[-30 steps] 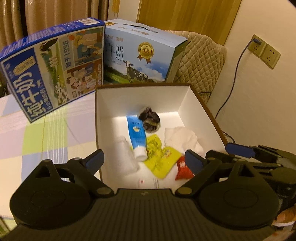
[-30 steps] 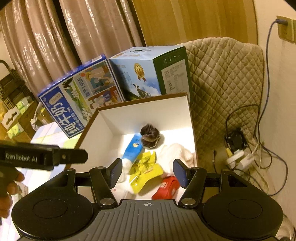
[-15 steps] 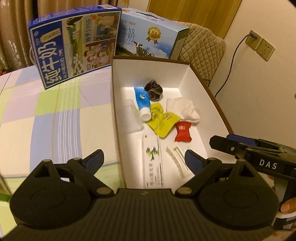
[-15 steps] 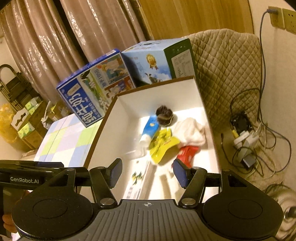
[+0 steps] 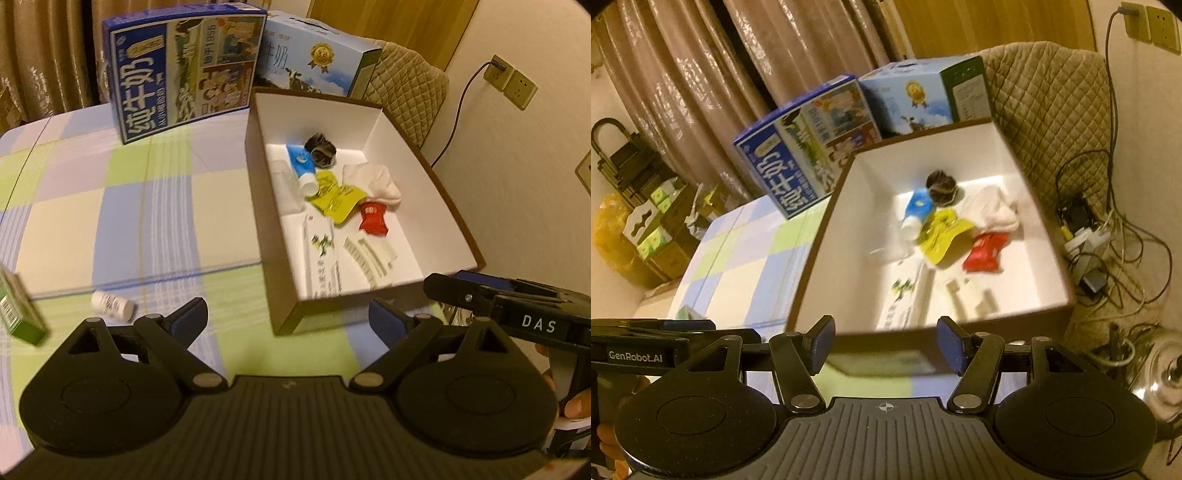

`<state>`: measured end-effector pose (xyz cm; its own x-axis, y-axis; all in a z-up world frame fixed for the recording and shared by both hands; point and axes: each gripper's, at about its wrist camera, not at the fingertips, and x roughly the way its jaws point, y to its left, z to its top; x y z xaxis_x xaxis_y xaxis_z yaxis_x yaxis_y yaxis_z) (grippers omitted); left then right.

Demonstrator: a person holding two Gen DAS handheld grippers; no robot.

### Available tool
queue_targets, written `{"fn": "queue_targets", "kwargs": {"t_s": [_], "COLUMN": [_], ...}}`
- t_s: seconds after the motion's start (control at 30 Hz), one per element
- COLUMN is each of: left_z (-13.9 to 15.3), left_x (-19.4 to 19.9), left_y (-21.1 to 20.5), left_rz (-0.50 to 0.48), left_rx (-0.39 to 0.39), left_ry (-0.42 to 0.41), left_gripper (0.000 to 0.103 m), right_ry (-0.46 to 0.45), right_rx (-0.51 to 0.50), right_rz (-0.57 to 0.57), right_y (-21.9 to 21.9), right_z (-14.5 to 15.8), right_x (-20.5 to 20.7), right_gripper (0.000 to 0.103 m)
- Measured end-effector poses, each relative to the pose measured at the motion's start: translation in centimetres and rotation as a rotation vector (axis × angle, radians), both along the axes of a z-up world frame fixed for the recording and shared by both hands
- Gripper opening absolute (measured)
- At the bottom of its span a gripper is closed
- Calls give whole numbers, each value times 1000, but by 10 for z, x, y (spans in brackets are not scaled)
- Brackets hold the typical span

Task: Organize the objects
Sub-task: 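Withdraw both tools from the box back over the table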

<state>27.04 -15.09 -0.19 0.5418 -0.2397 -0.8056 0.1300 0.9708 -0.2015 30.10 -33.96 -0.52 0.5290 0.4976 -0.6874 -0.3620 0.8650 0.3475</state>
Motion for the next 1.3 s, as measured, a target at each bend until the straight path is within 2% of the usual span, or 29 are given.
{"fn": "queue_targets", "kwargs": {"t_s": [0.4,0.8,1.3], "left_z": [-1,-14,-26], "left_x": [-44,-80,-102], "left_y": [52,117,185], "left_rz": [66,185,338], "left_rx": [2,25,51], "left_ry": [18,57,85], "left_gripper": [92,92,92], "right_ry": [46,95,117], "right_rx": [-16,-54,-97], "right_rz": [65,184,308], "right_y": [44,105,175], "right_z": [-11,-33,-57], "right_x": [-41,-67,-74], "right_gripper": [58,58,58]}}
